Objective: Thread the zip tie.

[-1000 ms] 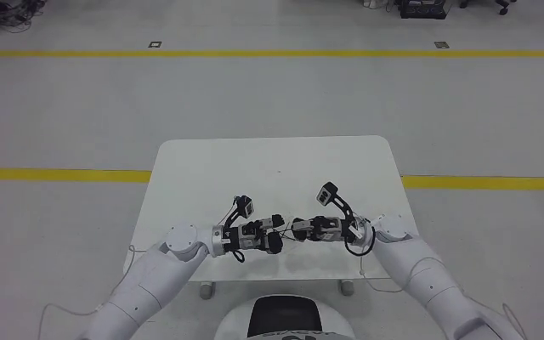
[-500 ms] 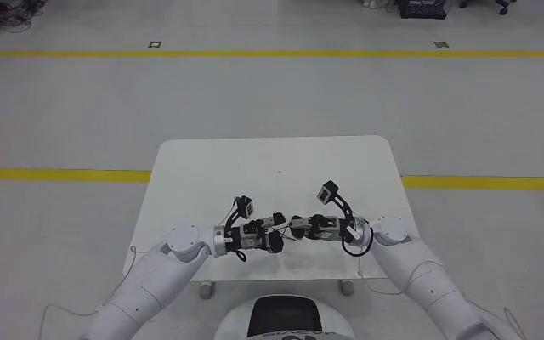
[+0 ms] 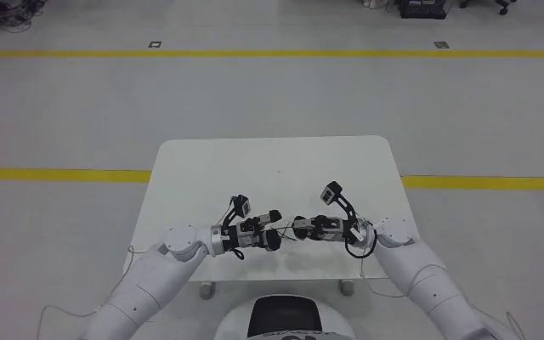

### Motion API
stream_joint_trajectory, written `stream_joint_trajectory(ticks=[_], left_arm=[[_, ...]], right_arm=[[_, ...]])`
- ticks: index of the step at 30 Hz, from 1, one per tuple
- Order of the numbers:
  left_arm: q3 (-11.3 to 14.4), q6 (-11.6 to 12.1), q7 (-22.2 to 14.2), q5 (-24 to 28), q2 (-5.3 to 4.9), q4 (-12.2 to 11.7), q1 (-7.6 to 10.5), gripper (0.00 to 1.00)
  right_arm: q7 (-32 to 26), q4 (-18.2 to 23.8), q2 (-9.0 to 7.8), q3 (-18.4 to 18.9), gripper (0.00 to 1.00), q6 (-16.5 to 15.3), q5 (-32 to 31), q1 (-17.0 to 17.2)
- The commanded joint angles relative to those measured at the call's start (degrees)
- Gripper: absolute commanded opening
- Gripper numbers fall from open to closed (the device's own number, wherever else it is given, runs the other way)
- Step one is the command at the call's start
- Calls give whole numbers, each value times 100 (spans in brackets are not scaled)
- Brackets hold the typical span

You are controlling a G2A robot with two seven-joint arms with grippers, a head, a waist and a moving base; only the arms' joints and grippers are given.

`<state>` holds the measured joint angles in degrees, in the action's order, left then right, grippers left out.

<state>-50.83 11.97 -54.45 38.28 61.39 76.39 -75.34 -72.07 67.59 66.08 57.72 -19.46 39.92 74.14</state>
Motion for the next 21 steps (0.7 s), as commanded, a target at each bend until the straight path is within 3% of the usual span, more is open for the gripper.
stream_joint_trajectory(ticks=[1, 21], left_arm=[[6, -9, 61, -7, 3, 15, -7, 100], [22, -75, 27, 46, -14, 77, -15, 100]], right_arm=[[156, 75, 4, -12, 0, 37, -48, 37], [241, 213, -19, 71, 0, 81, -148, 138]])
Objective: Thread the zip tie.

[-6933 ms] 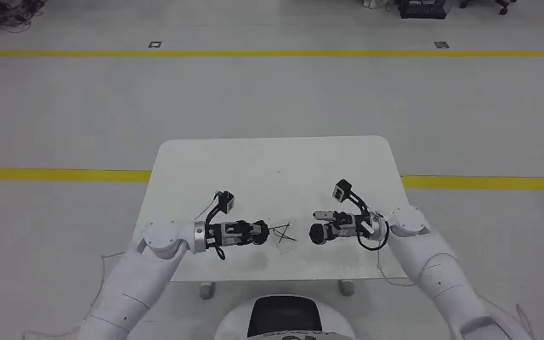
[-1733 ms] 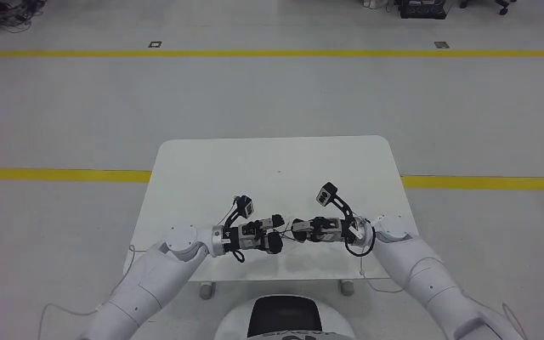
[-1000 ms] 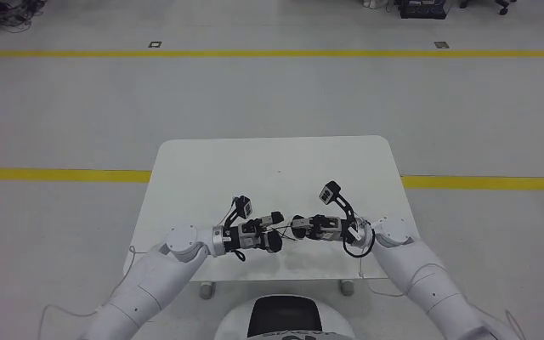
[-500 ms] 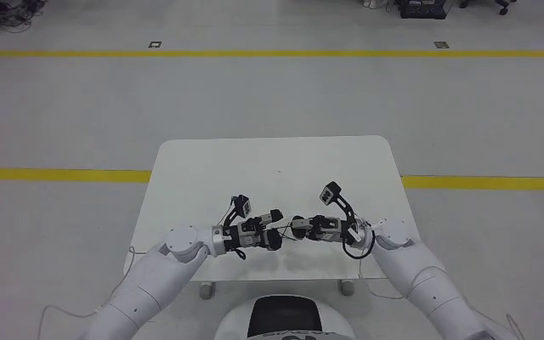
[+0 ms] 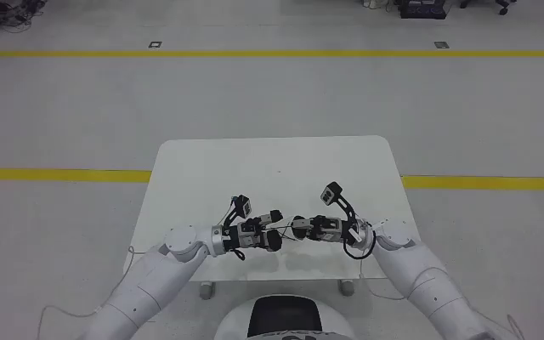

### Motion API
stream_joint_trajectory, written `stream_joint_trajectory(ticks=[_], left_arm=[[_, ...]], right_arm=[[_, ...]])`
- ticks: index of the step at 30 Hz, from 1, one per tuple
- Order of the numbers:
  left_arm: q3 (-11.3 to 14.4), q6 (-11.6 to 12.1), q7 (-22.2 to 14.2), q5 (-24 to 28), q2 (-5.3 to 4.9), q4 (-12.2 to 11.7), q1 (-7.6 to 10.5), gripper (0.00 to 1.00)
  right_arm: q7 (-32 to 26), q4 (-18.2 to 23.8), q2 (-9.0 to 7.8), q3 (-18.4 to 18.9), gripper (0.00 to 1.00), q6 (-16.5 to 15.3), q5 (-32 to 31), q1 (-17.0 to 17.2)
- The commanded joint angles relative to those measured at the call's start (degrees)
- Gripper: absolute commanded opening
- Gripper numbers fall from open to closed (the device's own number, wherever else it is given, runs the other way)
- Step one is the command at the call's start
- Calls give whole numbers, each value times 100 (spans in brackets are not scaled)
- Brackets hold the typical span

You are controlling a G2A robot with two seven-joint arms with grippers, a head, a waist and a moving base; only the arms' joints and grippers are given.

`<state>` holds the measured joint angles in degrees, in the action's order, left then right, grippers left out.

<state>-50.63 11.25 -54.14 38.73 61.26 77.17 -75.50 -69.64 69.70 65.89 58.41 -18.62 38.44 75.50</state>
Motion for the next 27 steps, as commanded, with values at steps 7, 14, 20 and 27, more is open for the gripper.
stream_joint_trajectory(ticks=[7, 14, 20, 27], left_arm=[[18, -16, -18, 6, -2, -1, 15, 100], [36, -10, -8, 62, 5, -32, 34, 100], [44, -2, -6, 86, 7, -48, 44, 100], [76, -18, -6, 63, 9, -37, 56, 100]], right_arm=[[-25, -2, 0, -1, 0, 17, -23, 9], [-43, -11, 3, -9, 0, 23, -38, 1], [-50, -9, 2, -3, 0, 8, -47, 5], [-42, -5, 2, -1, 0, 24, -57, 9]])
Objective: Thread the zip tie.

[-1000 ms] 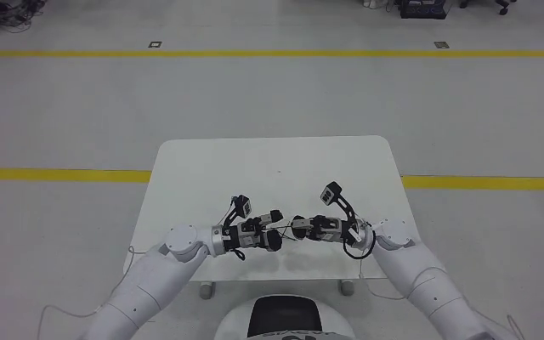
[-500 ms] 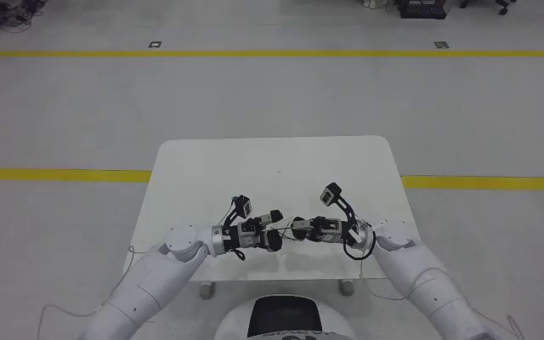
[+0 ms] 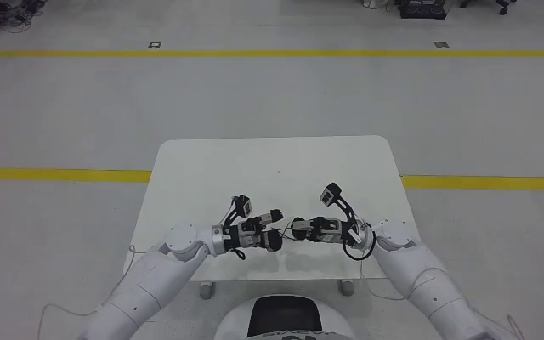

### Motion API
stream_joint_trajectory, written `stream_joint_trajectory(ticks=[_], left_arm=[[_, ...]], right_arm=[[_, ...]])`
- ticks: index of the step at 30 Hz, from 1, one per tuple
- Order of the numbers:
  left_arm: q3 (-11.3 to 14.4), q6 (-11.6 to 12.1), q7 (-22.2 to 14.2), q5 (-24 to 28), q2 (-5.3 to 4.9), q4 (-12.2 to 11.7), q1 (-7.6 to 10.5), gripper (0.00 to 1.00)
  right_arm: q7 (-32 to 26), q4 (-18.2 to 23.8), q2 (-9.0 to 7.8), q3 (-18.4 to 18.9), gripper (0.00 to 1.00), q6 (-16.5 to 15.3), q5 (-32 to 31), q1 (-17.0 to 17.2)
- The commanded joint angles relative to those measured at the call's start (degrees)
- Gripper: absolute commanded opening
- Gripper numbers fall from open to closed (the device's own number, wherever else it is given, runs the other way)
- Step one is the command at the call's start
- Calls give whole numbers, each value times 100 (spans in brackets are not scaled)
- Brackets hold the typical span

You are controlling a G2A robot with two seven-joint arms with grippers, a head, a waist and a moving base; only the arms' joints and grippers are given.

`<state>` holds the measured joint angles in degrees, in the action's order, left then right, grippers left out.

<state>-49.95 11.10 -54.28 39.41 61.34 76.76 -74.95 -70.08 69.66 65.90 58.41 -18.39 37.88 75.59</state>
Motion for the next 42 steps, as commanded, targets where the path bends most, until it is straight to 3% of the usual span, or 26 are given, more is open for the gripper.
stream_joint_trajectory(ticks=[1, 18, 23, 25, 32, 34, 42], left_arm=[[15, -6, 13, -11, 3, 6, 4, 100], [63, -29, 35, -16, 8, -22, 34, 100], [66, -36, 45, -30, 5, -20, 35, 74], [70, -48, 44, -36, 3, -19, 35, 69], [70, -60, 52, -37, -3, -25, 29, 60], [68, -60, 56, -35, -5, -24, 27, 49], [68, -61, 59, -33, -10, -16, 22, 41]], right_arm=[[3, -2, 1, -1, 0, 2, -3, -1], [37, -35, 13, -20, 0, 8, -26, -19], [45, -38, 13, -21, 0, 24, -39, -18], [48, -38, 13, -22, 0, 36, -45, -18], [55, -40, 14, -26, 0, 63, -53, -19], [58, -44, 16, -30, 0, 68, -56, -23], [63, -65, 20, -43, 0, 118, -68, -37]])
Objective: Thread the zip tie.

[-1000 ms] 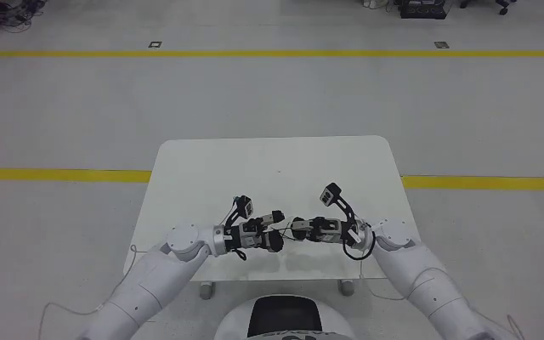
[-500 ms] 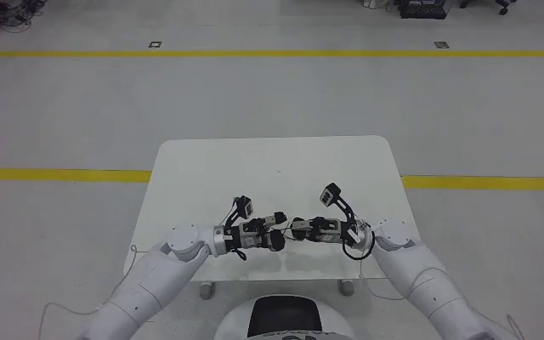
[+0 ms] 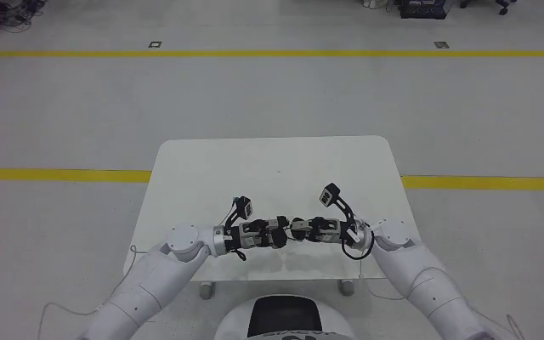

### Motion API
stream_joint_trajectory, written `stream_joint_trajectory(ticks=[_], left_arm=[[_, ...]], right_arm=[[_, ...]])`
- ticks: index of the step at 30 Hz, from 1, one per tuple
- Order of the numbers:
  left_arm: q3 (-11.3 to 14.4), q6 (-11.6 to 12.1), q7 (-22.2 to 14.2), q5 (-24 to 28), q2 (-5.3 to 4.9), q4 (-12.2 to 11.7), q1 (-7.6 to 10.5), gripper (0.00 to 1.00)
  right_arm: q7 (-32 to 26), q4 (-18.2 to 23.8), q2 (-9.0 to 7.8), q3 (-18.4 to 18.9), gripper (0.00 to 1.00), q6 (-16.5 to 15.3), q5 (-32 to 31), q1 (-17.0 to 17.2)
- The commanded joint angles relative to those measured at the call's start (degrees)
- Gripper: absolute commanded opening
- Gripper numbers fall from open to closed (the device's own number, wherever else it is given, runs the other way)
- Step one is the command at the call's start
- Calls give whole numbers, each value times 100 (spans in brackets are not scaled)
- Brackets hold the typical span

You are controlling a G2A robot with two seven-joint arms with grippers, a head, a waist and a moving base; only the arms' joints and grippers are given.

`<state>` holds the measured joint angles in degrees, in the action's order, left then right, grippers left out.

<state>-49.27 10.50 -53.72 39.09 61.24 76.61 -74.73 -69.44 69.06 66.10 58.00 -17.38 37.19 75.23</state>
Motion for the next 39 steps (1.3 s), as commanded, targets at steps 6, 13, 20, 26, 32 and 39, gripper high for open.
stream_joint_trajectory(ticks=[6, 13, 20, 26, 32, 39], left_arm=[[7, -1, 34, -6, -1, 8, -2, 36], [9, 3, 62, -28, -5, 18, -3, 26], [5, 6, 85, -31, -10, 28, -11, 20], [1, 8, 92, -34, -15, 34, -16, 18], [0, 10, 90, -32, -18, 32, -15, 17], [12, 10, 84, -32, -18, 17, -7, 12]], right_arm=[[-8, -35, -6, -23, 0, 167, -111, -39], [3, -45, -16, -30, 0, 268, -221, -72], [121, -61, -22, -18, 0, 340, -290, -86], [204, -106, -20, -28, 0, 436, -320, -103], [261, -194, -5, -64, 0, 524, -306, -143], [282, -294, 22, -125, 0, 593, -277, -206]])
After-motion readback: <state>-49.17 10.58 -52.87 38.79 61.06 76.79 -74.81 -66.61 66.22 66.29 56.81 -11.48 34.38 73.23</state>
